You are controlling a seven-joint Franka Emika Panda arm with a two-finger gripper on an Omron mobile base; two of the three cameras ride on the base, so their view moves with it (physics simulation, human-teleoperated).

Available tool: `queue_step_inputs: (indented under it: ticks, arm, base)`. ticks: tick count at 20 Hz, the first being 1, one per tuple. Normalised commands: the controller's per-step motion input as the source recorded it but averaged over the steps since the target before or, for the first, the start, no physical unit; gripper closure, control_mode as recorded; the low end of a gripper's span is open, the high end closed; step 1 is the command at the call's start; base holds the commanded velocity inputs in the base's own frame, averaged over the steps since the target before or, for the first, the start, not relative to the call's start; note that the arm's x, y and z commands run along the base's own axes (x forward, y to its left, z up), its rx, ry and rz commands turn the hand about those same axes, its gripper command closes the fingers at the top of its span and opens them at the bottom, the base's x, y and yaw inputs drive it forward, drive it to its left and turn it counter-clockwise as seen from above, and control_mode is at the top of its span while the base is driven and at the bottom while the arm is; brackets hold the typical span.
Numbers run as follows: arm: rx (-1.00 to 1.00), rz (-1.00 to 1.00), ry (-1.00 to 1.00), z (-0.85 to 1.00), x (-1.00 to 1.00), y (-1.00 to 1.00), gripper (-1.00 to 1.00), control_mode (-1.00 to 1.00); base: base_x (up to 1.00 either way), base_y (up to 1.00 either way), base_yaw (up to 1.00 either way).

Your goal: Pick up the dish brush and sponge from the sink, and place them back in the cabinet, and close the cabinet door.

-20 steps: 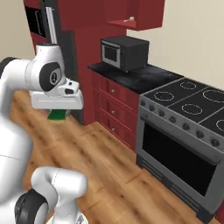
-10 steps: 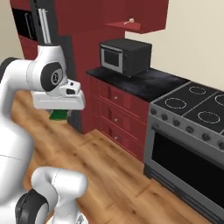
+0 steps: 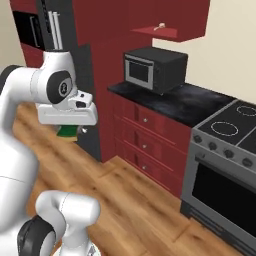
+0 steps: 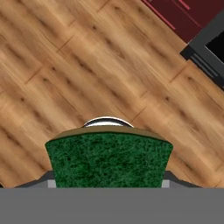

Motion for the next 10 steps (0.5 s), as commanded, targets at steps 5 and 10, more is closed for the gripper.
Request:
queue_step_inputs:
  ticks: [5,10]
  arm:
    - [0.0,0.0,0.0,0.0,0.0,0.0,1.0,1.0]
    - [0.0,0.0,0.0,0.0,0.0,0.0,1.0,1.0]
  base:
    - [0.68,0.5,-0.1]
    - [0.68,0.45,-0.12]
